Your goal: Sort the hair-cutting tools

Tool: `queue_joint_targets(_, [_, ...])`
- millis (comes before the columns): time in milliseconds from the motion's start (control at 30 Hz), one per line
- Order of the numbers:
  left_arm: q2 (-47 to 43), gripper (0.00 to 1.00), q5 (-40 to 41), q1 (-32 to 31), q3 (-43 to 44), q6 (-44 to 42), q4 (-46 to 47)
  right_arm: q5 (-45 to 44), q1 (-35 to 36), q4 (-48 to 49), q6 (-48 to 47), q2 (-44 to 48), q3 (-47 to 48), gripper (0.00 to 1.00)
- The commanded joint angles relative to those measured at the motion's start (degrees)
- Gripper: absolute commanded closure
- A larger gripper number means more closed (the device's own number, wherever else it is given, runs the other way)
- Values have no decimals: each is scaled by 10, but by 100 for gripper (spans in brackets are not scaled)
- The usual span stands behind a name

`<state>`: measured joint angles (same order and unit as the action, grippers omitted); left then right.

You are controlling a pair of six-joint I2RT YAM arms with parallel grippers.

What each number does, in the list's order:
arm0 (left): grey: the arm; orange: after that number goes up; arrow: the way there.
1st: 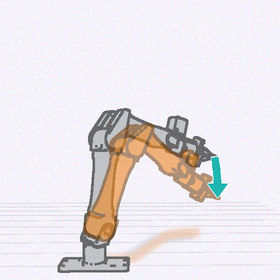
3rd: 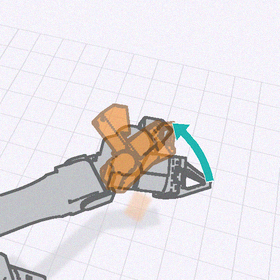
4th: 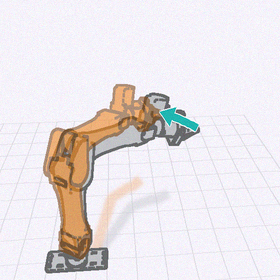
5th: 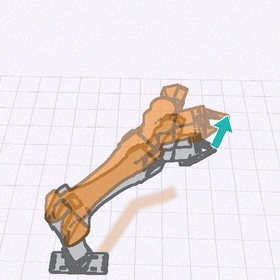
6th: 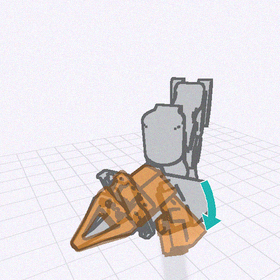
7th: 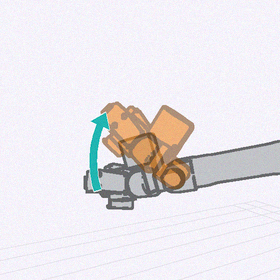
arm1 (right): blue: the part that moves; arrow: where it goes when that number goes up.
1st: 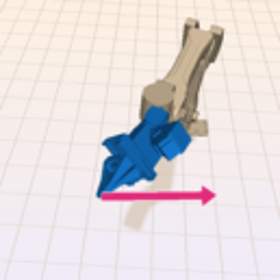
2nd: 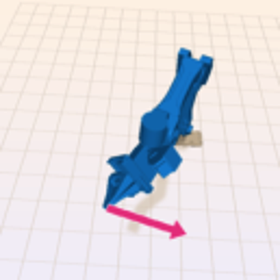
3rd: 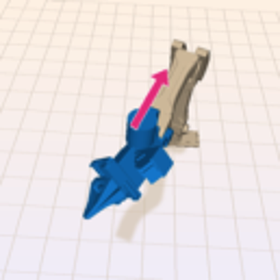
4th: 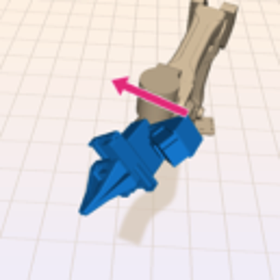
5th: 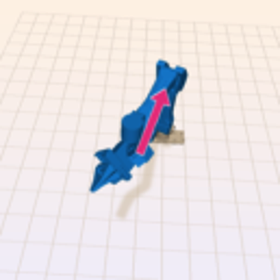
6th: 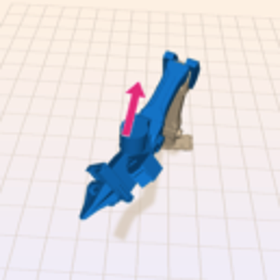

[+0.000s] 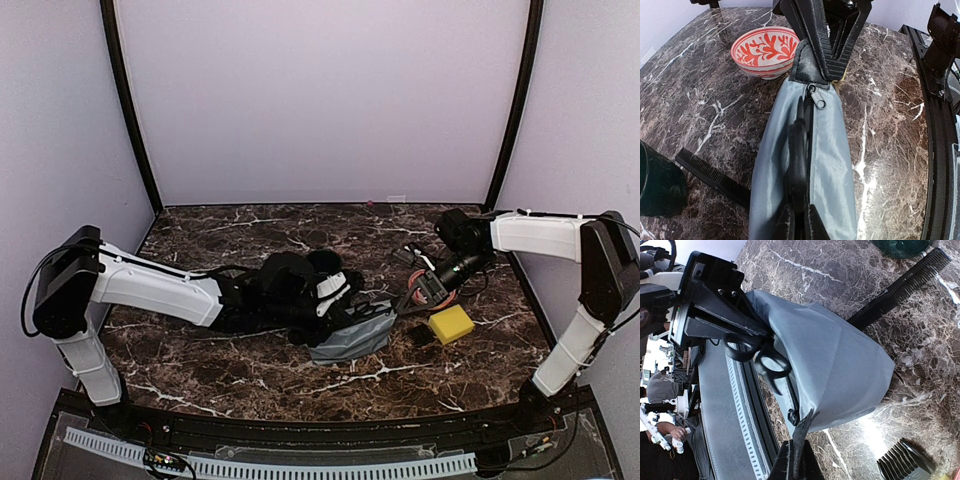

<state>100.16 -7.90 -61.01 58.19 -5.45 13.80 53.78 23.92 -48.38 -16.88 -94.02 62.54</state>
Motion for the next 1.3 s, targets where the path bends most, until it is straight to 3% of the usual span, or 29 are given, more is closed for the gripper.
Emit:
queue_joint_targets(0, [14,97,30,-9,30,-8,-55,9,-5,6,-5,17,-2,100])
queue_joint_targets(367, [22,98,29,-18,48,-37,-92,8,-5,6,-6,16,-4,100])
queue_joint_targets(500, [49,88,52,-19,95,-17,-150,5,-5,7,-5,16,-6,100])
queue_joint_targets(733, [31,78,49,-21,102,-4,-150,4,-5,8,-5,16,-6,100])
queue_joint_targets(967, [-4,78,54,-27,99,1,-140,-2,-5,6,-6,13,-4,100])
queue_joint_targets(1033, [-18,78,56,-28,99,6,-132,-9,-5,2,-11,16,-3,97])
queue_joint_targets(1267, [-95,68,141,-29,93,23,-112,-86,-25,-38,-57,65,22,66])
